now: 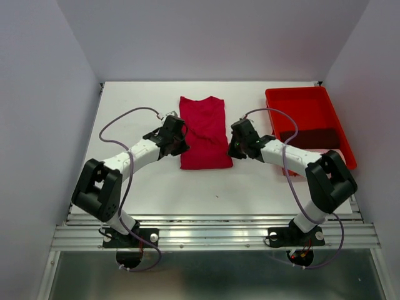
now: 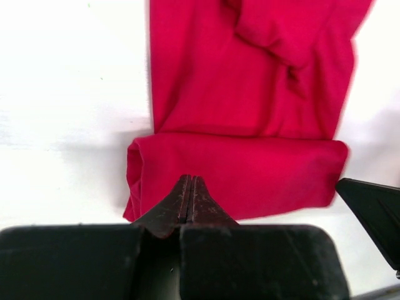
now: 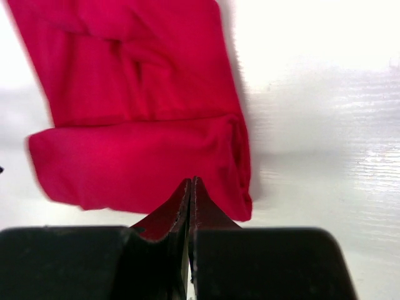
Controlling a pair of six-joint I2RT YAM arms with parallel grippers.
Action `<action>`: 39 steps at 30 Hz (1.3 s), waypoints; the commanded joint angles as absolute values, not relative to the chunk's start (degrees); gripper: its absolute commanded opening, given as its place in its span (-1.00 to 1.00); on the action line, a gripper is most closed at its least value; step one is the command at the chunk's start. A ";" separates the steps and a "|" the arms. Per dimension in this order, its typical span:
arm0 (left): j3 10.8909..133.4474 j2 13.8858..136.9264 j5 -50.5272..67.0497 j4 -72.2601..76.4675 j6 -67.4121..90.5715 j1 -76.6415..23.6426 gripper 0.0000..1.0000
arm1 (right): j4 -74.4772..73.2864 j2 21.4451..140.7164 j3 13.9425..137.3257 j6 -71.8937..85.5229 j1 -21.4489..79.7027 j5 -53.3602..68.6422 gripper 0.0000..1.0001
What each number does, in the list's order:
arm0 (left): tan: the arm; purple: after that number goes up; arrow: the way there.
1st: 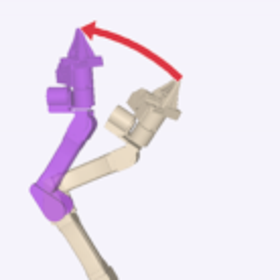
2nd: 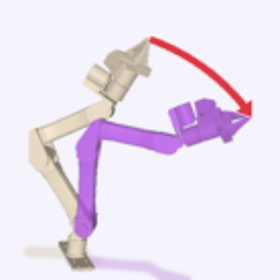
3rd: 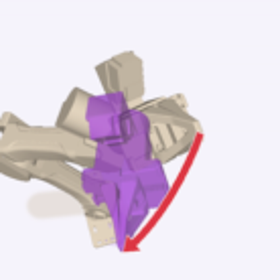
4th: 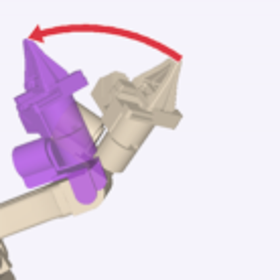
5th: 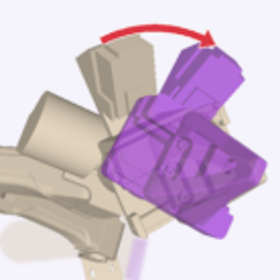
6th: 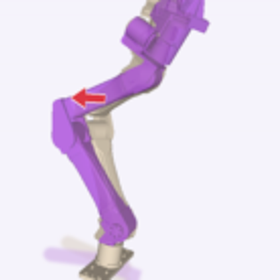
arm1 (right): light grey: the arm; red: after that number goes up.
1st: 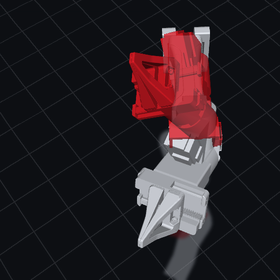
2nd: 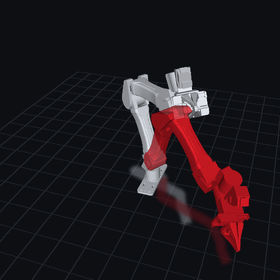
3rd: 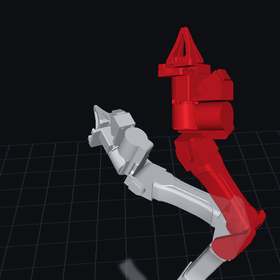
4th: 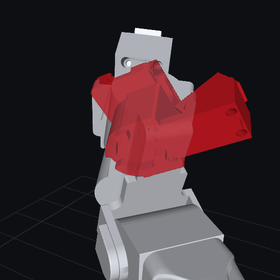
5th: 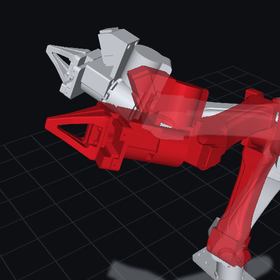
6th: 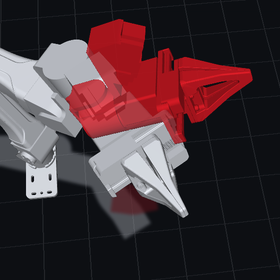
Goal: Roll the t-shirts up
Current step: Roll the T-shirt to the center of the board.
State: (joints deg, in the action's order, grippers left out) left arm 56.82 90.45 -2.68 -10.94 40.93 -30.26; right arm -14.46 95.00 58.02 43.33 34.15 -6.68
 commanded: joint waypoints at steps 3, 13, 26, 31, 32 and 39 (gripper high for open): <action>53.80 82.71 -2.56 -10.73 40.95 -30.06 -1.00 | -12.75 88.86 57.48 43.42 34.01 -5.46 -0.99; 47.81 87.44 -2.20 -4.31 41.84 -30.06 -1.00 | -9.32 98.51 55.81 45.09 34.01 -6.15 -0.99; 40.70 85.79 2.63 -3.25 40.87 -30.15 -1.00 | -9.66 94.49 47.38 44.91 35.68 -3.25 -0.99; 35.08 76.76 3.60 -5.70 42.01 -30.76 -1.00 | -11.86 89.49 44.22 46.40 38.05 -2.64 -0.99; 34.37 75.51 3.69 -6.15 42.19 -30.85 -1.00 | -12.30 88.78 43.69 46.93 38.06 -2.64 -0.98; 32.17 66.72 2.73 -11.15 43.68 -31.11 -1.00 | -15.64 82.63 42.45 50.01 39.29 -3.95 -0.92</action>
State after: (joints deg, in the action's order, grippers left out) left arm 32.25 70.28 3.25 -7.66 42.94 -30.76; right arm -10.63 85.91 42.24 48.45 38.83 -2.52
